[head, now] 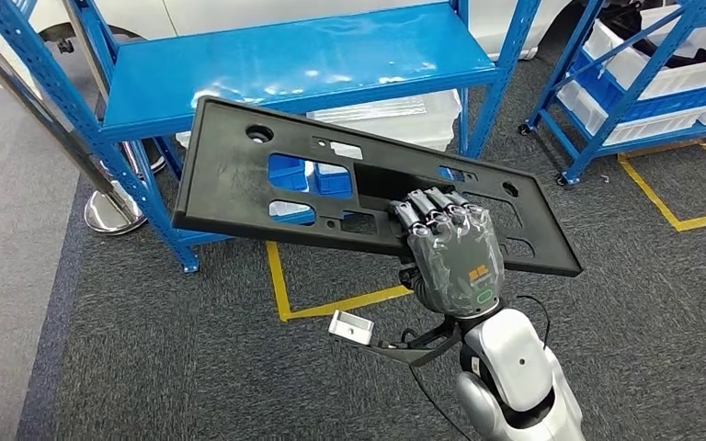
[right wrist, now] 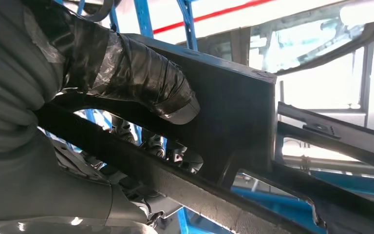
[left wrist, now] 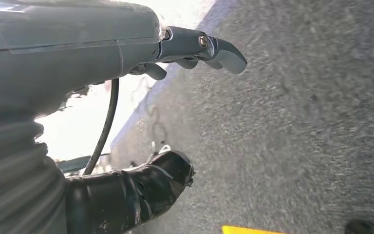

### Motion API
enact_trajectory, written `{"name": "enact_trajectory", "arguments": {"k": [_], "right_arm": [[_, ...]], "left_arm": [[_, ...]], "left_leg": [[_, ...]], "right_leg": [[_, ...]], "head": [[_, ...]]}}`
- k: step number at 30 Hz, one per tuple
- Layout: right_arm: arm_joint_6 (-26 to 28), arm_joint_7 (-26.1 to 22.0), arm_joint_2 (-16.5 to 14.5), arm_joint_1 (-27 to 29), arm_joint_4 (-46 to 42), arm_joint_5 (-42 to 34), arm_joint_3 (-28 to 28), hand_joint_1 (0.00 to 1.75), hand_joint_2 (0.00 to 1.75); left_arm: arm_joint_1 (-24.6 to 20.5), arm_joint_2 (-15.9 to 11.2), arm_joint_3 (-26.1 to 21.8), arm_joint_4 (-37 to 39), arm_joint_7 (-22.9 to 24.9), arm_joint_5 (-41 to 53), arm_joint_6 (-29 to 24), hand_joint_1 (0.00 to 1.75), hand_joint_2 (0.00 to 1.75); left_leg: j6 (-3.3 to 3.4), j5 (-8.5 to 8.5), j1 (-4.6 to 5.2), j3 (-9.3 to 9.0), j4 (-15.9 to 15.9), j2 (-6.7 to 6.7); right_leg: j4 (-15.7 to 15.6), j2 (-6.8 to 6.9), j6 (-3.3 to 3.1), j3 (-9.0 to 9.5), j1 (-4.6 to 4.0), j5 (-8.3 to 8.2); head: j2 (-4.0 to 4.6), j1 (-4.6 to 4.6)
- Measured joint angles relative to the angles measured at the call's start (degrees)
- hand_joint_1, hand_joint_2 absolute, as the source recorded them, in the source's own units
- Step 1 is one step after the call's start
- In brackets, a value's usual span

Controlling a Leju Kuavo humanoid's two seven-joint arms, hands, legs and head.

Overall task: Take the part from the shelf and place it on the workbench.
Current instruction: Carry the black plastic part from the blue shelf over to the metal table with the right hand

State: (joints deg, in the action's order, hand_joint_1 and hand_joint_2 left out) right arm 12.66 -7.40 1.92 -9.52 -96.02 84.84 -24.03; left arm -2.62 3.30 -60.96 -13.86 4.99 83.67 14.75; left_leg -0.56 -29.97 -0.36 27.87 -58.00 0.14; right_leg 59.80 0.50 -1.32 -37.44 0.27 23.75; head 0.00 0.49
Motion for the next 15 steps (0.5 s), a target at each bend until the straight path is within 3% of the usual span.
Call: {"name": "enact_trajectory", "arguments": {"k": [2, 3, 4, 5, 7, 8, 9, 10, 12, 14, 15], "right_arm": [[0.01, 0.02, 0.04, 0.13, -0.20, 0.01, 0.01, 1.75, 1.75], [0.00, 0.02, 0.08, 0.20, -0.24, 0.01, 0.01, 1.75, 1.75], [-0.01, 0.02, 0.14, 0.25, -0.26, 0.01, 0.01, 1.75, 1.75], [-0.01, 0.02, 0.20, 0.30, -0.27, 0.01, 0.02, 1.75, 1.75], [-0.01, 0.02, 0.32, 0.42, -0.26, 0.01, 0.03, 1.75, 1.75], [-0.01, 0.02, 0.38, 0.49, -0.26, 0.01, 0.03, 1.75, 1.75], [-0.01, 0.02, 0.44, 0.55, -0.26, 0.01, 0.03, 1.75, 1.75], [-0.01, 0.02, 0.48, 0.57, -0.26, 0.01, 0.03, 1.75, 1.75], [-0.01, 0.02, 0.50, 0.55, -0.27, 0.01, 0.03, 1.75, 1.75], [0.00, 0.02, 0.51, 0.53, -0.41, 0.01, 0.03, 1.75, 1.75], [0.01, 0.02, 0.52, 0.50, -0.51, 0.01, 0.03, 1.75, 1.75]], "left_arm": [[0.05, -0.05, 0.00, 0.02, -0.02, 0.02, 0.00, 0.00, 1.75], [0.03, -0.06, 0.00, 0.03, 0.01, 0.03, 0.00, 0.00, 1.75], [0.00, -0.07, 0.00, 0.04, 0.02, 0.03, 0.00, 0.00, 1.75], [-0.03, -0.07, 0.00, 0.05, 0.03, 0.04, 0.01, 0.00, 1.75], [-0.06, -0.06, 0.00, 0.05, 0.03, 0.04, 0.01, 0.00, 1.75], [-0.05, -0.06, 0.00, 0.05, 0.02, 0.04, 0.01, 0.00, 1.75], [-0.06, -0.05, 0.00, 0.05, 0.00, 0.04, 0.01, 0.00, 1.75], [-0.06, -0.05, 0.01, 0.05, -0.02, 0.04, 0.01, 0.00, 1.75], [-0.08, -0.04, 0.01, 0.06, -0.03, 0.04, 0.01, 0.00, 1.75], [-0.07, -0.02, 0.02, 0.06, -0.03, 0.04, 0.01, 0.00, 1.75], [-0.05, -0.01, 0.02, 0.06, -0.03, 0.04, 0.01, 0.00, 1.75]], "left_leg": [[0.62, 0.65, 0.00, 0.08, 0.93, -0.04], [1.07, 1.32, -0.14, 0.44, 1.22, -0.19], [1.61, 2.04, -0.30, 0.99, 1.48, -0.37], [2.05, 2.76, -0.47, 1.71, 1.62, -0.56], [2.44, 3.99, -0.41, 3.51, 1.26, -0.76], [2.38, 4.55, -0.40, 4.51, 0.97, -0.81], [2.28, 5.10, -0.40, 5.57, 0.62, -0.87], [2.15, 5.63, -0.42, 6.68, 0.22, -0.92], [1.74, 6.56, -0.46, 8.64, -0.68, -0.95], [1.11, 7.49, -0.37, 9.77, -1.27, -0.87], [0.74, 8.06, -0.34, 10.02, -1.27, -0.84]], "right_leg": [[-0.36, -0.05, 0.65, -0.19, -0.02, -0.91], [-0.21, -0.16, 0.97, -0.41, 0.00, -0.48], [0.79, -0.27, 1.26, -0.84, 0.00, 1.12], [2.85, -0.37, 1.53, -1.48, 0.05, 3.72], [9.38, -0.43, 1.96, -2.90, 0.24, 9.32], [12.49, -0.43, 2.15, -3.26, 0.33, 10.52], [14.41, -0.43, 2.30, -3.01, 0.43, 10.21], [14.67, -0.42, 2.40, -1.94, 0.55, 8.76], [9.94, -0.42, 2.38, 2.73, 0.78, 6.17], [2.49, -0.50, 1.99, 7.88, 0.61, 7.18], [0.14, -0.56, 1.72, 9.17, 0.42, 8.03]], "head": [[0.00, 0.01], [0.00, -0.01], [0.00, -0.03], [0.00, -0.05], [0.00, -0.07], [0.00, -0.07], [0.00, -0.06], [0.00, -0.07], [0.00, -0.05], [0.00, -0.04], [0.00, -0.04]]}}
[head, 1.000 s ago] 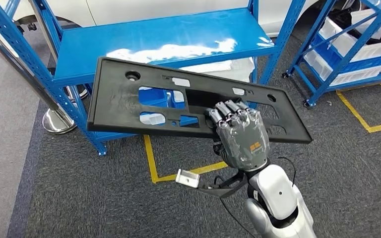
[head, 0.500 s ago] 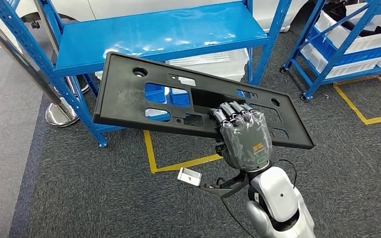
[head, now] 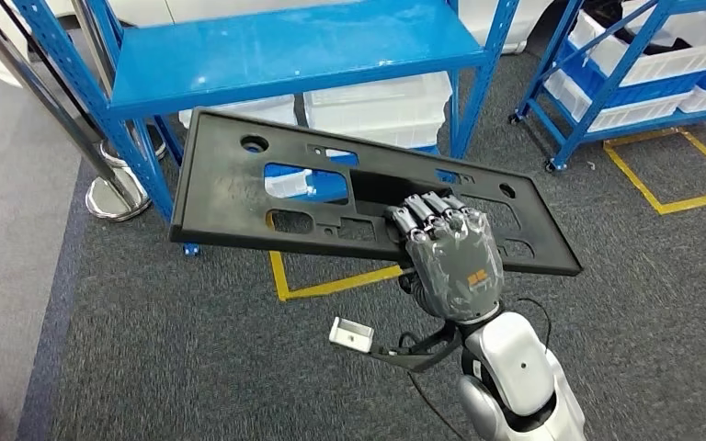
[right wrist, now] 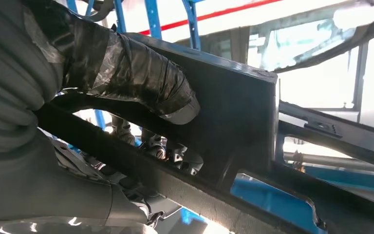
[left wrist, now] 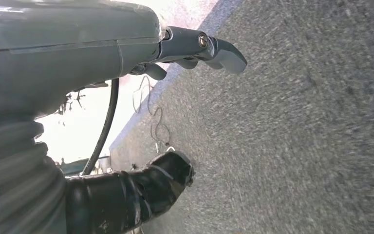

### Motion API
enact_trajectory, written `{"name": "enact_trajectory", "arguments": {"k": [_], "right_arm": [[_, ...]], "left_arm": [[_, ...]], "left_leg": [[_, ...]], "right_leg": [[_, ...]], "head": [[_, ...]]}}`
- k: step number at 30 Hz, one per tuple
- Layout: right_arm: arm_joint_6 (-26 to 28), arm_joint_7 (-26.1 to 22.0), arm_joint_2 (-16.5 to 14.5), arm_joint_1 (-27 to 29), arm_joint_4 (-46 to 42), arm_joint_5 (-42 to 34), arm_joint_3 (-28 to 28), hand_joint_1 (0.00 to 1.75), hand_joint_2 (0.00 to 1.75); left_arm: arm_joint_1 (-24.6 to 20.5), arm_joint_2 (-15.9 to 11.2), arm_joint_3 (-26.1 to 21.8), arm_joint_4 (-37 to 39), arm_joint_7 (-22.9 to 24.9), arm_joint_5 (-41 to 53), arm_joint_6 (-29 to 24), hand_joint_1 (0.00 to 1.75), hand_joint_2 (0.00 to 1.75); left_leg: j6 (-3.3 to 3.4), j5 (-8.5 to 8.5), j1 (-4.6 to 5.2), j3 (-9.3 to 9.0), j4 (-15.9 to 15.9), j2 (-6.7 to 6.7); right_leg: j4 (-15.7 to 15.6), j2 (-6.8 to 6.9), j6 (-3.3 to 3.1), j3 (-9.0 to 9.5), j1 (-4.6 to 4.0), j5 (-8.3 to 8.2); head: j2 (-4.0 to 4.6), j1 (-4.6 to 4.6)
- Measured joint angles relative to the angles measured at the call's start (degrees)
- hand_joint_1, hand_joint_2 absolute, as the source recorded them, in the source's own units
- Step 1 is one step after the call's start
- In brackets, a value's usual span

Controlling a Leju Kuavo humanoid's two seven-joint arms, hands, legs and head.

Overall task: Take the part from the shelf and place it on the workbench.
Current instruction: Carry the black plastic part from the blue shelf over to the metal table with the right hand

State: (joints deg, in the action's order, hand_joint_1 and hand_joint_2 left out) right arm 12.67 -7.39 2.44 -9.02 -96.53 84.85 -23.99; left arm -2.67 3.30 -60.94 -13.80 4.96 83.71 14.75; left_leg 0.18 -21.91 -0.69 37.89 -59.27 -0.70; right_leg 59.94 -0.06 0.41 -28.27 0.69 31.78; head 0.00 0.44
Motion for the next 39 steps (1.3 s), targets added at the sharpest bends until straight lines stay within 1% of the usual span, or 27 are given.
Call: {"name": "enact_trajectory", "arguments": {"k": [2, 3, 4, 7, 8, 9, 10, 12, 14, 15, 16, 18, 19, 20, 22, 23, 24, 25, 27, 28, 30, 31, 33, 35, 37, 38, 39], "right_arm": [[0.00, 0.00, 0.02, 0.00, -0.11, 0.00, 0.01, 1.75, 1.75], [-0.02, 0.00, 0.02, -0.02, -0.12, 0.01, 0.02, 1.75, 1.75], [-0.04, 0.00, 0.02, -0.01, -0.13, 0.02, 0.02, 1.75, 1.75], [-0.10, 0.05, 0.01, 0.02, -0.20, 0.04, 0.06, 1.75, 1.75], [-0.11, 0.14, 0.05, 0.16, -0.27, -0.01, 0.21, 1.75, 1.75], [-0.13, 0.23, 0.21, 0.45, -0.48, -0.22, 0.48, 1.75, 1.75], [-0.16, 0.28, 0.53, 0.93, -0.93, -0.64, 0.94, 1.75, 1.75], [-0.32, 0.04, 1.53, 2.23, -2.40, -1.83, 2.20, 1.75, 1.75], [-0.74, -0.57, 2.41, 3.33, -4.13, -2.77, 3.52, 1.75, 1.75], [-1.00, -0.89, 2.67, 3.65, -4.81, -3.02, 4.06, 1.75, 1.75], [-1.23, -1.17, 2.82, 3.86, -5.26, -3.14, 4.41, 1.75, 1.75], [-1.50, -1.61, 3.08, 4.19, -5.71, -3.22, 4.76, 1.75, 1.75], [-1.65, -1.79, 3.22, 4.33, -5.82, -3.25, 4.84, 1.75, 1.75], [-1.82, -1.93, 3.35, 4.44, -5.88, -3.28, 4.88, 1.75, 1.75], [-2.13, -2.09, 3.47, 4.47, -5.91, -3.36, 4.91, 1.75, 1.75], [-2.20, -2.14, 3.48, 4.46, -5.90, -3.39, 4.91, 1.75, 1.75], [-2.22, -2.18, 3.48, 4.45, -5.89, -3.43, 4.91, 1.75, 1.75], [-2.22, -2.22, 3.48, 4.40, -5.87, -3.46, 4.91, 1.75, 1.75], [-2.25, -2.27, 3.48, 4.20, -5.85, -3.58, 4.91, 1.75, 1.75], [-2.29, -2.24, 3.48, 3.98, -5.86, -3.70, 4.91, 1.75, 1.75], [-2.42, -2.15, 3.48, 3.44, -5.89, -4.07, 4.90, 1.75, 1.75], [-2.48, -2.10, 3.49, 3.27, -5.91, -4.29, 4.90, 1.75, 1.75], [-2.69, -2.04, 3.49, 3.22, -5.91, -4.59, 4.89, 1.75, 1.75], [-2.90, -2.03, 3.49, 3.24, -5.90, -4.71, 4.89, 1.75, 1.75], [-3.02, -2.03, 3.48, 3.31, -5.90, -4.75, 4.89, 1.75, 1.75], [-3.07, -2.03, 3.48, 3.43, -5.90, -4.76, 4.89, 1.75, 1.75], [-3.10, -2.02, 3.48, 3.59, -5.90, -4.79, 4.89, 1.75, 1.75]], "left_arm": [[0.12, 0.00, 0.00, 0.01, 0.00, 0.00, 0.00, 0.00, 1.75], [0.21, 0.01, 0.00, 0.01, 0.01, 0.02, 0.01, 0.00, 1.75], [0.31, 0.01, 0.00, 0.02, 0.01, 0.08, 0.01, 0.00, 1.75], [0.38, 0.02, 0.01, 0.03, -0.07, 0.54, -0.04, 0.00, 1.75], [0.35, 0.04, 0.08, 0.03, -0.14, 0.81, -0.09, 0.00, 1.75], [0.32, 0.10, 0.23, 0.03, -0.21, 1.15, -0.18, 0.00, 1.75], [0.30, 0.22, 0.49, 0.03, -0.26, 1.53, -0.32, 0.00, 1.75], [0.27, 0.62, 1.06, 0.02, -0.28, 2.01, -0.69, 0.00, 1.75], [0.18, 1.08, 1.37, -0.04, -0.22, 2.10, -0.98, 0.00, 1.75], [0.13, 1.32, 1.43, -0.08, -0.17, 2.09, -1.05, 0.00, 1.75], [0.11, 1.55, 1.44, -0.12, -0.04, 2.08, -1.06, 0.00, 1.75], [0.20, 2.04, 1.45, -0.13, 0.25, 2.07, -1.02, 0.00, 1.75], [0.22, 2.28, 1.45, -0.15, 0.49, 1.99, -0.98, 0.00, 1.75], [0.24, 2.49, 1.44, -0.17, 0.73, 1.85, -0.95, 0.00, 1.75], [0.18, 2.85, 1.42, -0.25, 1.22, 1.51, -0.89, 0.00, 1.75], [0.18, 2.97, 1.40, -0.27, 1.38, 1.33, -0.87, 0.00, 1.75], [0.17, 3.10, 1.38, -0.31, 1.48, 1.18, -0.87, 0.00, 1.75], [0.16, 3.20, 1.37, -0.34, 1.52, 1.04, -0.87, 0.00, 1.75], [0.08, 3.39, 1.32, -0.43, 1.49, 0.88, -0.87, 0.00, 1.75], [0.04, 3.50, 1.28, -0.51, 1.22, 0.72, -0.87, 0.00, 1.75], [0.12, 3.67, 1.11, -0.67, 0.23, 0.30, -0.85, 0.00, 1.75], [0.23, 3.72, 0.99, -0.73, -0.33, 0.08, -0.84, 0.00, 1.75], [0.45, 3.75, 0.84, -0.75, -1.01, -0.10, -0.80, 0.00, 1.75], [0.62, 3.82, 0.81, -0.76, -1.24, -0.11, -0.75, 0.00, 1.75], [0.68, 3.87, 0.80, -0.78, -1.30, -0.11, -0.75, 0.00, 1.75], [0.69, 3.86, 0.79, -0.80, -1.30, -0.09, -0.78, 0.00, 1.75], [0.69, 3.85, 0.77, -0.83, -1.31, -0.07, -0.81, 0.00, 1.75]], "left_leg": [[-0.77, 1.14, -0.05, 0.26, 0.43, 0.06], [-1.09, 0.73, -0.15, 0.58, 0.26, 0.11], [-1.36, -0.84, -0.27, 1.03, -0.61, 0.16], [-1.89, -9.67, -0.47, 2.99, -9.03, 0.24], [-2.00, -11.19, -0.47, 3.33, -12.57, 0.26], [-2.06, -11.23, -0.47, 3.11, -15.15, 0.27], [-2.02, -9.94, -0.47, 2.10, -16.06, 0.28], [-1.61, -7.04, -0.45, -2.90, -12.01, 0.37], [-0.94, -8.23, -0.19, -9.80, -2.85, 0.53], [-0.58, -9.27, 0.01, -12.03, 0.64, 0.59], [-0.27, -9.92, 0.24, -13.04, 2.76, 0.60], [0.51, -8.72, 0.19, -12.40, 3.52, 0.40], [1.01, -7.84, 0.07, -11.72, 3.76, 0.24], [1.47, -6.83, -0.08, -10.82, 3.94, 0.03], [2.05, -4.89, -0.06, -8.57, 3.85, -0.21], [2.06, -3.99, -0.04, -7.39, 3.71, -0.27], [1.99, -3.11, -0.03, -6.13, 3.50, -0.29], [1.86, -2.28, -0.04, -4.77, 3.19, -0.30], [1.46, -0.95, -0.07, -2.24, 2.30, -0.31], [1.23, -0.51, 0.03, -1.25, 1.71, -0.36], [0.60, 0.24, 0.19, -0.13, 0.81, -0.61], [0.20, 0.68, 0.18, 0.12, 0.68, -0.86], [-0.72, 1.27, -0.18, 0.41, 0.71, -1.21], [-1.40, -1.81, -0.45, 1.29, -1.56, -0.72], [-1.74, -7.49, -0.52, 3.03, -7.79, 0.03], [-1.81, -9.32, -0.51, 3.76, -11.28, 0.17], [-1.79, -9.87, -0.50, 4.00, -13.75, 0.24]], "right_leg": [[-1.14, 0.01, -0.79, -0.19, -0.16, -0.49], [-1.33, 0.08, -1.30, -0.78, -0.12, -1.21], [-1.48, 0.18, -1.90, -1.51, -0.03, -2.03], [-1.48, 0.32, -2.83, -4.32, -0.15, -4.54], [-1.34, 0.33, -2.81, -5.40, -0.25, -5.36], [-1.16, 0.37, -2.77, -6.53, -0.34, -6.15], [-0.95, 0.44, -2.68, -7.67, -0.39, -6.91], [-0.56, 0.55, -2.38, -9.67, -0.46, -8.30], [-0.31, 0.57, -1.88, -10.91, -0.59, -9.66], [-0.45, 0.58, -1.58, -11.13, -0.57, -10.41], [-0.77, 0.59, -1.23, -11.21, -0.52, -11.19], [-1.54, 0.46, -0.53, -11.36, -0.41, -12.35], [-1.01, 0.33, -0.24, -11.75, -0.37, -11.16], [0.67, 0.21, 0.01, -12.34, -0.32, -8.62], [7.52, 0.10, 0.42, -13.79, -0.06, -1.47], [11.33, 0.10, 0.62, -14.22, 0.03, 0.51], [14.28, 0.10, 0.80, -14.17, 0.11, 0.70], [15.57, 0.10, 0.93, -13.29, 0.21, -0.64], [12.74, 0.19, 0.98, -8.74, 0.45, -3.58], [8.55, 0.61, 0.88, -4.89, 0.43, -3.30], [0.22, 1.49, 0.36, 1.13, 0.24, -0.09], [-2.14, 1.70, 0.02, 2.47, 0.02, 1.05], [-2.81, 1.20, -0.86, 1.97, -0.14, 0.58], [-2.94, 0.58, -1.80, 0.92, -0.12, -0.81], [-2.92, -0.14, -2.30, -0.47, -0.19, -2.10], [-2.85, -0.56, -2.35, -1.21, -0.31, -2.69], [-2.74, -1.04, -2.34, -1.97, -0.42, -3.24]], "head": [[0.00, -0.02], [0.00, -0.01], [0.00, 0.00], [0.00, 0.01], [0.00, 0.01], [0.00, 0.02], [0.00, 0.02], [0.00, 0.02], [0.00, 0.01], [0.00, 0.00], [0.00, 0.00], [0.00, -0.02], [0.00, -0.03], [0.00, -0.04], [0.00, -0.03], [0.00, -0.03], [0.00, -0.02], [0.00, -0.02], [0.00, -0.02], [0.00, -0.02], [-0.01, -0.01], [-0.01, 0.01], [-0.01, 0.01], [-0.01, 0.01], [-0.01, 0.03], [0.00, 0.03], [0.00, 0.03]]}}
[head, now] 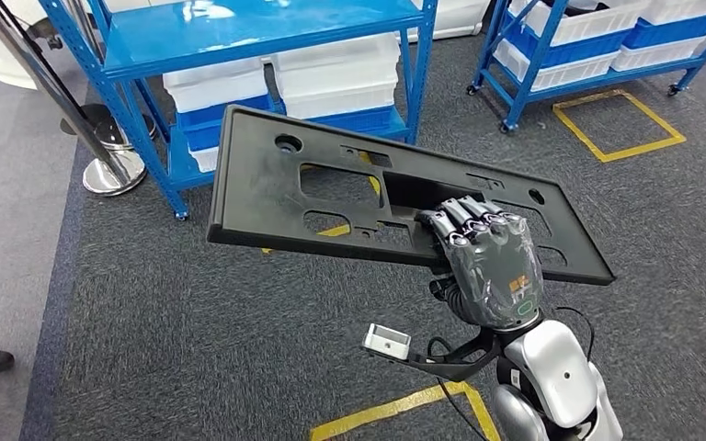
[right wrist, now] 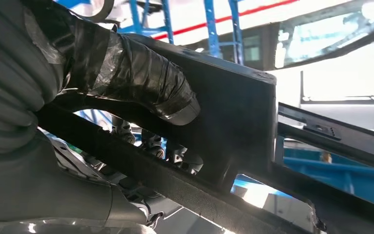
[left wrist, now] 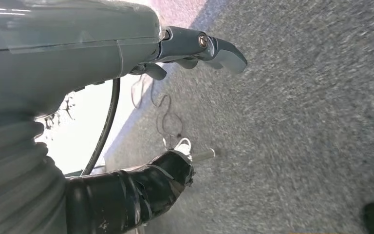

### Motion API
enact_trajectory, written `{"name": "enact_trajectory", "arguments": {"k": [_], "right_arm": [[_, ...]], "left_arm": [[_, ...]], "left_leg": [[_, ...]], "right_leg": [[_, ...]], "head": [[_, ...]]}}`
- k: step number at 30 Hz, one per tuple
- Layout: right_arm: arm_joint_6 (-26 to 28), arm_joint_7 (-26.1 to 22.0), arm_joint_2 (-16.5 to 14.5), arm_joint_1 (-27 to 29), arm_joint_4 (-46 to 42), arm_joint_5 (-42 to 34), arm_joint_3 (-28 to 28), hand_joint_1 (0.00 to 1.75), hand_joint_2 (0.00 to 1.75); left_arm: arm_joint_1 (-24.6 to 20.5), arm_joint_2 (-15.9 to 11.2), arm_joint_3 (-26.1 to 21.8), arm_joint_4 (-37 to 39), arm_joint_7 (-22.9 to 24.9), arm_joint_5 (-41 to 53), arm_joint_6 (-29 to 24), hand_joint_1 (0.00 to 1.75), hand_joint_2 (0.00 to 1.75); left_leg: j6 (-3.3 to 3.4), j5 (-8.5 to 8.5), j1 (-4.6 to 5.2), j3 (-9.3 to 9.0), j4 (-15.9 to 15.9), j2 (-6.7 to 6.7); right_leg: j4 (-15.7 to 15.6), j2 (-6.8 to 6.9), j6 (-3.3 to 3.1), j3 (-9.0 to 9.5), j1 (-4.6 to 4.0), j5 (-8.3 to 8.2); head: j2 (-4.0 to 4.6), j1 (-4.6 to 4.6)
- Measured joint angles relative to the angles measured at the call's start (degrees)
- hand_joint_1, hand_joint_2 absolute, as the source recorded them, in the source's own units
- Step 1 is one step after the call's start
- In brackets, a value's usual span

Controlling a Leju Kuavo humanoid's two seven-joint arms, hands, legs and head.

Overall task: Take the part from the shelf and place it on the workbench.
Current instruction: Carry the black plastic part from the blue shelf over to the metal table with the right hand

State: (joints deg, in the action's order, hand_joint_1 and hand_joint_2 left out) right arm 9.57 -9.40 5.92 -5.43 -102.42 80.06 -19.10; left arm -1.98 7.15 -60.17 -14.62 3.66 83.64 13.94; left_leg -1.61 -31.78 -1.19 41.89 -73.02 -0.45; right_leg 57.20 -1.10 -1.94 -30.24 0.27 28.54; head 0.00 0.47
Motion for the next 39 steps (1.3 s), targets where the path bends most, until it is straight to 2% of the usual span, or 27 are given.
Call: {"name": "enact_trajectory", "arguments": {"k": [1, 2, 3, 5, 6, 7, 9, 10, 12, 14, 15, 16, 17, 18, 20, 22, 24, 26, 28, 29, 30, 31, 32, 33, 35, 37, 39], "right_arm": [[-0.02, 0.03, 0.00, 0.17, 0.00, -0.04, 0.00, 1.75, 1.75], [-0.02, 0.07, 0.00, 0.30, 0.00, -0.09, 0.01, 1.75, 1.75], [-0.02, 0.10, 0.00, 0.39, -0.01, -0.13, 0.01, 1.75, 1.75], [-0.08, 0.17, 0.00, 0.42, -0.03, -0.19, 0.02, 1.75, 1.75], [-0.13, 0.19, 0.00, 0.43, -0.04, -0.22, 0.01, 1.75, 1.75], [-0.17, 0.20, 0.00, 0.46, -0.04, -0.25, 0.01, 1.75, 1.75], [-0.22, 0.21, 0.03, 0.60, -0.05, -0.28, 0.04, 1.75, 1.75], [-0.21, 0.21, 0.08, 0.63, -0.08, -0.28, 0.09, 1.75, 1.75], [-0.22, 0.21, 0.16, 0.62, -0.13, -0.28, 0.16, 1.75, 1.75], [-0.25, 0.20, 0.19, 0.67, -0.15, -0.28, 0.17, 1.75, 1.75], [-0.25, 0.20, 0.20, 0.75, -0.15, -0.28, 0.18, 1.75, 1.75], [-0.26, 0.20, 0.22, 0.80, -0.15, -0.28, 0.19, 1.75, 1.75], [-0.26, 0.20, 0.24, 0.81, -0.15, -0.28, 0.19, 1.75, 1.75], [-0.26, 0.20, 0.27, 0.79, -0.16, -0.28, 0.20, 1.75, 1.75], [-0.26, 0.20, 0.30, 0.75, -0.20, -0.28, 0.20, 1.75, 1.75], [-0.26, 0.20, 0.34, 0.75, -0.30, -0.28, 0.20, 1.75, 1.75], [-0.27, 0.20, 0.37, 0.80, -0.42, -0.28, 0.22, 1.75, 1.75], [-0.27, 0.21, 0.37, 0.68, -0.52, -0.28, 0.24, 1.75, 1.75], [-0.28, 0.22, 0.36, 0.56, -0.56, -0.28, 0.24, 1.75, 1.75], [-0.29, 0.22, 0.36, 0.57, -0.55, -0.28, 0.24, 1.75, 1.75], [-0.30, 0.22, 0.36, 0.60, -0.54, -0.28, 0.24, 1.75, 1.75], [-0.33, 0.22, 0.37, 0.62, -0.52, -0.28, 0.24, 1.75, 1.75], [-0.35, 0.22, 0.37, 0.63, -0.52, -0.28, 0.24, 1.75, 1.75], [-0.39, 0.22, 0.36, 0.62, -0.52, -0.28, 0.24, 1.75, 1.75], [-0.53, 0.25, 0.35, 0.54, -0.52, -0.28, 0.24, 1.75, 1.75], [-0.70, 0.28, 0.34, 0.48, -0.53, -0.28, 0.24, 1.75, 1.75], [-0.80, 0.32, 0.34, 0.55, -0.55, -0.28, 0.24, 1.75, 1.75]], "left_arm": [[0.00, -0.01, -0.01, -0.02, 0.00, 0.04, -0.03, 0.00, 1.75], [0.00, -0.01, -0.03, -0.02, 0.01, 0.09, -0.06, 0.00, 1.75], [0.00, -0.01, -0.05, -0.03, 0.02, 0.14, -0.10, 0.00, 1.75], [0.05, -0.11, -0.14, -0.18, 0.06, 0.22, -0.17, 0.00, 1.75], [0.08, -0.15, -0.23, -0.25, 0.08, 0.27, -0.20, 0.00, 1.75], [0.08, -0.17, -0.34, -0.31, 0.08, 0.33, -0.21, 0.00, 1.75], [0.00, -0.06, -0.63, -0.32, 0.08, 0.44, -0.21, 0.00, 1.75], [-0.04, 0.00, -0.74, -0.33, 0.08, 0.45, -0.21, 0.00, 1.75], [0.04, 0.10, -0.87, -0.35, 0.09, 0.46, -0.20, 0.00, 1.75], [0.20, 0.15, -0.95, -0.35, 0.10, 0.46, -0.20, 0.00, 1.75], [0.25, 0.18, -0.99, -0.35, 0.10, 0.47, -0.19, 0.00, 1.75], [0.24, 0.20, -1.02, -0.35, 0.10, 0.49, -0.19, 0.00, 1.75], [0.21, 0.23, -1.07, -0.35, 0.10, 0.52, -0.17, 0.00, 1.75], [0.17, 0.28, -1.11, -0.35, 0.11, 0.56, -0.16, 0.00, 1.75], [0.12, 0.36, -1.22, -0.38, 0.12, 0.61, -0.13, 0.00, 1.75], [0.03, 0.40, -1.28, -0.43, 0.14, 0.62, -0.12, 0.00, 1.75], [-0.13, 0.46, -1.29, -0.44, 0.17, 0.62, -0.10, 0.00, 1.75], [-0.13, 0.53, -1.29, -0.45, 0.19, 0.62, -0.09, 0.00, 1.75], [0.03, 0.55, -1.30, -0.46, 0.22, 0.63, -0.09, 0.00, 1.75], [0.12, 0.55, -1.31, -0.47, 0.24, 0.63, -0.10, 0.00, 1.75], [0.20, 0.56, -1.31, -0.48, 0.26, 0.63, -0.10, 0.00, 1.75], [0.26, 0.57, -1.32, -0.48, 0.26, 0.63, -0.09, 0.00, 1.75], [0.29, 0.58, -1.32, -0.48, 0.25, 0.63, -0.09, 0.00, 1.75], [0.30, 0.59, -1.33, -0.49, 0.23, 0.63, -0.09, 0.00, 1.75], [0.35, 0.55, -1.39, -0.57, 0.17, 0.71, -0.08, 0.00, 1.75], [0.35, 0.55, -1.46, -0.70, 0.16, 0.88, -0.07, 0.00, 1.75], [0.19, 0.65, -1.62, -0.80, 0.17, 0.97, -0.06, 0.00, 1.75]], "left_leg": [[0.13, 0.62, 0.02, -0.65, -0.65, 0.06], [0.41, 1.92, 0.09, -2.42, 0.88, 0.33], [0.87, 3.24, 0.18, -5.16, 4.34, 1.11], [1.98, 4.04, 0.32, -10.56, 12.05, 3.29], [2.37, 3.87, 0.44, -12.04, 14.47, 4.00], [2.58, 3.57, 0.55, -12.57, 15.51, 4.07], [2.93, 4.03, 0.56, -12.65, 16.49, 2.79], [3.24, 4.41, 0.42, -12.70, 17.01, 2.08], [3.78, 5.12, 0.14, -12.55, 17.74, 0.49], [3.91, 5.30, 0.17, -12.00, 17.56, -0.93], [3.87, 5.32, 0.18, -11.72, 17.32, -1.67], [3.80, 5.30, 0.18, -11.46, 17.03, -2.38], [3.69, 5.23, 0.16, -11.22, 16.71, -3.05], [3.50, 5.10, 0.14, -11.04, 16.32, -3.68], [2.86, 4.71, 0.36, -10.77, 15.55, -4.70], [2.12, 4.54, 0.61, -10.73, 15.15, -5.55], [1.38, 4.37, 0.45, -10.76, 14.91, -5.93], [0.78, 2.34, 0.12, -9.79, 12.56, -3.65], [0.54, -1.66, -0.04, -7.04, 6.19, -0.72], [0.53, -3.29, -0.05, -5.45, 2.59, -0.19], [0.57, -4.01, -0.03, -4.35, 0.06, 0.02], [0.71, -3.55, -0.02, -4.14, -0.52, 0.12], [0.96, -2.03, 0.00, -4.97, 1.10, 0.33], [1.35, 0.15, 0.06, -6.64, 4.51, 1.06], [2.35, 3.11, 0.13, -9.86, 11.29, 3.85], [2.97, 3.47, 0.32, -11.01, 13.96, 5.25], [3.19, 3.78, 0.33, -11.25, 14.94, 3.98]], "right_leg": [[0.14, -0.52, 0.06, -0.67, -0.11, -0.49], [0.30, -1.08, 0.16, -1.27, -0.21, -0.91], [0.45, -1.63, 0.25, -1.75, -0.28, -1.26], [0.71, -2.60, 0.61, -2.54, -0.33, -1.86], [0.79, -3.05, 0.90, -2.85, -0.22, -2.15], [0.80, -3.54, 1.29, -3.12, -0.07, -2.44], [0.82, -4.25, 2.08, -3.48, 0.03, -2.85], [1.37, -3.65, 2.37, -3.90, -0.04, -2.40], [5.78, -1.27, 2.84, -6.09, 0.02, 0.69], [12.63, 0.27, 3.39, -9.17, 0.33, 4.33], [14.69, 0.55, 3.64, -9.95, 0.50, 4.93], [14.80, 0.78, 3.83, -9.71, 0.68, 4.46], [12.93, 1.14, 3.97, -8.44, 0.83, 3.15], [9.48, 1.92, 4.02, -6.30, 0.94, 1.45], [3.45, 3.96, 3.54, -2.85, 0.69, -0.42], [1.78, 4.48, 2.71, -2.27, 0.28, -0.54], [1.65, 3.27, 1.89, -2.65, 0.35, -0.98], [1.36, 2.17, 1.00, -2.88, 0.55, -1.51], [1.28, 1.02, 0.41, -3.24, 0.51, -1.90], [1.34, 0.35, 0.26, -3.48, 0.39, -2.02], [1.43, -0.39, 0.16, -3.68, 0.25, -2.12], [1.55, -1.15, 0.12, -3.83, 0.11, -2.19], [1.69, -1.94, 0.13, -3.90, 0.00, -2.22], [1.81, -2.70, 0.16, -3.91, -0.10, -2.25], [2.00, -4.06, 0.45, -4.05, -0.11, -2.41], [2.04, -5.28, 1.16, -4.60, 0.17, -2.81], [1.89, -6.19, 2.01, -5.09, 0.35, -3.26]], "head": [[0.00, 0.01], [0.00, 0.01], [0.00, 0.02], [0.00, -0.01], [0.00, -0.02], [0.00, -0.03], [0.00, -0.02], [0.00, -0.06], [0.00, -0.13], [0.00, -0.16], [0.00, -0.18], [0.00, -0.17], [0.00, -0.18], [0.00, -0.17], [0.00, -0.16], [0.00, -0.15], [0.00, -0.15], [-0.01, -0.14], [-0.01, -0.13], [0.00, -0.12], [0.00, -0.12], [0.00, -0.12], [0.00, -0.12], [0.00, -0.13], [0.00, -0.15], [0.00, -0.14], [0.00, -0.12]]}}
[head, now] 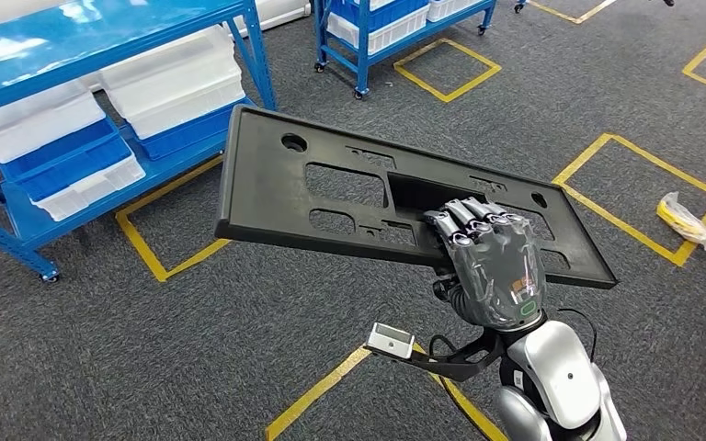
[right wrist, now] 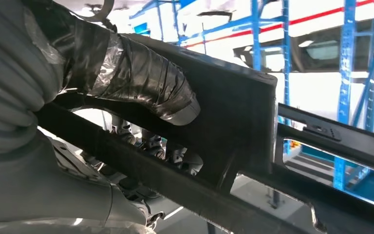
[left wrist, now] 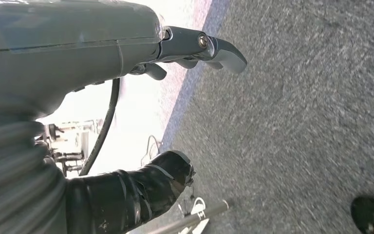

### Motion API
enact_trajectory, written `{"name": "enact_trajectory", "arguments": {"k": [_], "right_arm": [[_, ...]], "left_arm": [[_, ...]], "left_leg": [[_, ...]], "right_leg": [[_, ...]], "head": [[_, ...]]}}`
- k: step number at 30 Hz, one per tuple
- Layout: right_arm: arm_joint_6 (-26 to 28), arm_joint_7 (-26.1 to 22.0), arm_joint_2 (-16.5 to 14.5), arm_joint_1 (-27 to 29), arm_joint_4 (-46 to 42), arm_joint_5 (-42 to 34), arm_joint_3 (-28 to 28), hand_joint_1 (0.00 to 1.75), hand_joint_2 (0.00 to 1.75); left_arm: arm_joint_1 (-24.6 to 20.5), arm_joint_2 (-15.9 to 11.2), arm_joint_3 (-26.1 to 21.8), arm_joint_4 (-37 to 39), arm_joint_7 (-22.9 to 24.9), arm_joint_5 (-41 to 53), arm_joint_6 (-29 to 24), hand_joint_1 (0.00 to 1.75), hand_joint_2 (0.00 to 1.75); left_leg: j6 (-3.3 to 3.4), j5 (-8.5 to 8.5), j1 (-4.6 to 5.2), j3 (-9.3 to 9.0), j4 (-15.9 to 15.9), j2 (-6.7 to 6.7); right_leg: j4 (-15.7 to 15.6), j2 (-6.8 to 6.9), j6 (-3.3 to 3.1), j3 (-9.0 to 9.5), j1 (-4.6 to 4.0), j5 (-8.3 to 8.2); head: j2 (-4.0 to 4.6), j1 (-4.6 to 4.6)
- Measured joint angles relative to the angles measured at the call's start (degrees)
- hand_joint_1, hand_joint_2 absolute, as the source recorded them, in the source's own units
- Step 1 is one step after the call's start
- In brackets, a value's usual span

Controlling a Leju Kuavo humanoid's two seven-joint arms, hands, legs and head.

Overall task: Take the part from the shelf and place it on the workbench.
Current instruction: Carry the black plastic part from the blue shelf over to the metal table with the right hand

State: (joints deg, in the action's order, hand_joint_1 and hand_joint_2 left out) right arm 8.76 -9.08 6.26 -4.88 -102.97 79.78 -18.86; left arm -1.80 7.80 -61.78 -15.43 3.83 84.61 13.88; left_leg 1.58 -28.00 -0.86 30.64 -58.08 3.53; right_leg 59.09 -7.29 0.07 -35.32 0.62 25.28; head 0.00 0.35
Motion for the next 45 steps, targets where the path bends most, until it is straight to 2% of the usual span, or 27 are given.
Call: {"name": "enact_trajectory", "arguments": {"k": [2, 4, 6, 7, 8, 11, 13, 15, 17, 19, 21, 22, 23, 24, 26, 28, 30, 31, 33, 34, 35, 37, 38, 39, 42, 43, 45], "right_arm": [[-0.03, 0.09, 0.02, -0.04, -0.09, 0.00, 0.00, 1.75, 1.75], [-0.07, 0.14, 0.03, -0.16, -0.17, 0.00, 0.00, 1.75, 1.75], [-0.15, 0.19, 0.03, -0.13, -0.15, 0.00, 0.00, 1.75, 1.75], [-0.19, 0.23, 0.03, -0.09, -0.14, 0.00, 0.00, 1.75, 1.75], [-0.20, 0.27, 0.03, -0.09, -0.13, -0.01, 0.00, 1.75, 1.75], [-0.20, 0.29, 0.04, -0.14, -0.15, -0.01, 0.00, 1.75, 1.75], [-0.20, 0.31, 0.05, -0.25, -0.27, -0.02, 0.00, 1.75, 1.75], [-0.21, 0.36, 0.05, -0.32, -0.39, -0.04, 0.00, 1.75, 1.75], [-0.22, 0.40, 0.05, -0.34, -0.45, -0.04, 0.00, 1.75, 1.75], [-0.23, 0.40, 0.03, -0.41, -0.47, -0.04, 0.00, 1.75, 1.75], [-0.27, 0.42, 0.01, -0.44, -0.45, -0.04, 0.00, 1.75, 1.75], [-0.29, 0.42, 0.01, -0.43, -0.44, -0.04, 0.00, 1.75, 1.75], [-0.30, 0.43, 0.01, -0.42, -0.43, -0.04, 0.00, 1.75, 1.75], [-0.31, 0.43, 0.01, -0.41, -0.43, -0.04, 0.00, 1.75, 1.75], [-0.31, 0.43, 0.01, -0.44, -0.43, -0.04, 0.00, 1.75, 1.75], [-0.37, 0.48, 0.00, -0.52, -0.43, -0.03, 0.00, 1.75, 1.75], [-0.43, 0.97, 0.01, -0.48, -0.43, 0.59, 0.00, 1.75, 1.75], [-0.42, 1.58, 0.03, -0.40, -0.44, 1.50, 0.00, 1.75, 1.75], [-0.35, 4.32, 0.47, -0.69, -0.39, 4.72, -0.09, 1.75, 1.75], [-0.26, 6.99, 1.19, -1.14, -0.32, 6.60, -0.37, 1.75, 1.75], [-0.14, 10.27, 2.32, -1.88, -0.16, 8.07, -0.91, 1.75, 1.75], [0.19, 18.42, 6.03, -3.78, 0.49, 9.41, -3.47, 1.75, 1.75], [0.31, 21.67, 8.02, -4.79, 0.86, 9.46, -5.11, 1.75, 1.75], [0.39, 24.31, 9.96, -5.72, 1.22, 9.49, -6.84, 1.75, 1.75], [0.26, 28.49, 14.10, -8.49, 1.91, 9.51, -11.24, 1.75, 1.75], [0.17, 29.54, 15.25, -9.35, 2.11, 9.51, -12.58, 1.75, 1.75], [0.00, 30.85, 17.34, -10.59, 2.52, 9.52, -14.83, 1.75, 1.75]], "left_arm": [[-0.07, 0.11, -0.20, -0.07, 0.00, 0.01, 0.00, 0.00, 1.75], [0.07, 0.16, -0.41, -0.09, 0.00, 0.01, 0.00, 0.00, 1.75], [0.21, 0.16, -0.58, -0.09, 0.00, 0.00, 0.00, 0.00, 1.75], [0.23, 0.16, -0.63, -0.09, 0.00, 0.00, 0.00, 0.00, 1.75], [0.20, 0.16, -0.65, -0.09, 0.00, 0.01, 0.00, 0.00, 1.75], [0.04, 0.17, -0.66, -0.09, 0.00, 0.01, 0.00, 0.00, 1.75], [-0.09, 0.18, -0.67, -0.09, 0.00, 0.02, 0.00, 0.00, 1.75], [-0.27, 0.21, -0.68, -0.09, 0.00, 0.02, 0.00, 0.00, 1.75], [-0.39, 0.26, -0.68, -0.09, 0.00, 0.03, 0.00, 0.00, 1.75], [-0.29, 0.27, -0.69, -0.10, -0.01, 0.05, 0.00, 0.00, 1.75], [-0.05, 0.27, -0.72, -0.11, -0.01, 0.08, 0.00, 0.00, 1.75], [0.05, 0.27, -0.73, -0.12, 0.00, 0.11, 0.00, 0.00, 1.75], [0.14, 0.28, -0.74, -0.13, 0.00, 0.13, 0.00, 0.00, 1.75], [0.17, 0.28, -0.75, -0.14, 0.00, 0.16, 0.00, 0.00, 1.75], [0.17, 0.28, -0.78, -0.17, 0.06, 0.22, 0.00, 0.00, 1.75], [0.13, 0.28, -0.82, -0.20, 0.23, 0.39, 0.01, 0.00, 1.75], [0.03, 0.32, -0.88, -0.24, 0.39, 0.68, 0.02, 0.00, 1.75], [-0.04, 0.34, -0.93, -0.27, 0.43, 0.88, 0.02, 0.00, 1.75], [-0.05, 0.41, -1.09, -0.33, 0.45, 1.23, 0.02, 0.00, 1.75], [0.02, 0.43, -1.22, -0.34, 0.42, 1.43, 0.03, 0.00, 1.75], [0.12, 0.44, -1.39, -0.34, 0.37, 1.61, 0.05, 0.00, 1.75], [0.23, 0.46, -1.81, -0.35, 0.27, 1.97, 0.09, 0.00, 1.75], [0.22, 0.47, -1.98, -0.35, 0.23, 2.10, 0.10, 0.00, 1.75], [0.18, 0.50, -2.11, -0.35, 0.20, 2.22, 0.11, 0.00, 1.75], [-0.02, 0.59, -2.34, -0.35, 0.09, 2.50, 0.11, 0.00, 1.75], [-0.11, 0.60, -2.40, -0.36, 0.09, 2.57, 0.11, 0.00, 1.75], [-0.24, 0.62, -2.50, -0.37, 0.09, 2.67, 0.11, 0.00, 1.75]], "left_leg": [[0.41, 0.71, -0.27, -0.35, 1.23, -1.59], [0.78, 1.08, -0.27, -0.43, 1.76, -3.29], [0.85, 1.08, -0.17, -0.16, 1.56, -4.99], [0.79, 1.03, -0.15, -0.05, 1.43, -5.80], [0.69, 0.96, -0.16, 0.01, 1.30, -6.58], [-0.03, 0.46, -0.08, 0.01, 0.70, -8.54], [-0.84, 0.16, 0.08, -0.05, 0.44, -9.39], [-1.63, 0.07, 0.03, -0.28, 0.52, -10.08], [-2.27, -1.30, -0.22, 0.14, -0.93, -8.41], [-2.58, -4.84, -0.42, 2.53, -6.33, -5.37], [-2.65, -7.83, -0.43, 5.75, -13.15, -4.15], [-2.65, -7.84, -0.42, 6.56, -14.71, -3.97], [-2.60, -6.74, -0.42, 6.44, -14.31, -3.86], [-2.51, -4.67, -0.44, 5.29, -11.71, -3.54], [-2.13, -1.38, -0.56, 2.05, -4.55, -1.13], [-1.73, -0.74, -0.50, 0.53, -1.05, 0.89], [-1.24, -0.59, -0.34, 0.36, -0.71, 0.15], [-0.80, -0.31, -0.37, 0.22, -0.38, -0.67], [0.14, 0.26, -0.49, 0.07, 0.32, -2.34], [0.40, 0.38, -0.37, 0.12, 0.44, -3.18], [0.53, 0.41, -0.25, 0.26, 0.43, -3.96], [0.53, 0.38, -0.07, 0.48, 0.26, -5.67], [0.50, 0.32, -0.03, 0.52, 0.18, -6.51], [0.42, 0.23, -0.02, 0.51, 0.09, -7.30], [-0.25, -0.26, 0.35, 0.37, -0.29, -9.09], [-0.54, -0.37, 0.51, 0.29, -0.36, -9.55], [-1.10, -0.48, 0.62, 0.05, -0.22, -10.56]], "right_leg": [[1.39, 2.00, 0.56, -0.88, -0.26, 1.06], [7.03, 5.31, 0.93, -3.62, -0.31, 4.44], [13.44, 6.56, 1.39, -6.65, 0.09, 7.03], [14.45, 6.82, 1.61, -7.03, 0.32, 6.91], [13.24, 7.09, 1.79, -6.21, 0.54, 5.82], [2.59, 9.39, 1.68, -0.03, 0.61, 1.65], [-0.48, 10.13, 1.12, 1.55, 0.18, 1.21], [-0.53, 8.98, 0.42, 1.40, 0.10, 0.93], [-1.03, 7.94, -0.33, 1.41, 0.37, 0.48], [-1.28, 6.96, -0.85, 1.29, 0.48, 0.15], [-1.11, 5.76, -1.10, 0.98, 0.32, 0.03], [-0.94, 5.05, -1.12, 0.85, 0.23, 0.02], [-0.70, 4.29, -1.11, 0.72, 0.19, 0.04], [-0.42, 3.49, -1.06, 0.61, 0.18, 0.09], [0.18, 2.01, -0.73, 0.29, 0.19, 0.20], [0.47, 0.65, 0.01, -0.28, 0.37, 0.00], [0.27, -0.67, 0.93, -0.73, 0.60, -0.48], [0.42, -0.13, 1.21, -0.92, 0.59, -0.42], [3.27, 3.10, 1.53, -2.38, 0.39, 1.48], [6.47, 5.17, 1.61, -3.88, 0.34, 3.32], [10.26, 6.28, 1.77, -5.68, 0.37, 5.22], [15.54, 6.96, 2.04, -8.07, 0.49, 6.94], [15.08, 7.12, 2.08, -7.63, 0.53, 6.17], [12.44, 7.50, 2.04, -6.02, 0.54, 4.60], [1.88, 10.99, 1.37, -0.03, 0.08, 0.99], [0.54, 11.66, 1.07, 0.60, -0.15, 0.86], [0.27, 10.73, 0.44, 0.41, -0.35, 0.77]], "head": [[0.00, -0.08], [0.00, -0.14], [0.00, -0.15], [0.00, -0.14], [0.00, -0.15], [0.00, -0.14], [0.00, -0.13], [0.00, -0.12], [0.00, -0.11], [0.00, -0.10], [0.00, -0.11], [0.00, -0.11], [0.00, -0.11], [0.00, -0.11], [0.00, -0.13], [0.00, -0.13], [0.00, -0.12], [0.00, -0.14], [0.00, -0.21], [0.00, -0.23], [0.00, -0.26], [0.00, -0.26], [0.00, -0.27], [-0.01, -0.26], [0.00, -0.26], [0.00, -0.25], [-0.01, -0.24]]}}
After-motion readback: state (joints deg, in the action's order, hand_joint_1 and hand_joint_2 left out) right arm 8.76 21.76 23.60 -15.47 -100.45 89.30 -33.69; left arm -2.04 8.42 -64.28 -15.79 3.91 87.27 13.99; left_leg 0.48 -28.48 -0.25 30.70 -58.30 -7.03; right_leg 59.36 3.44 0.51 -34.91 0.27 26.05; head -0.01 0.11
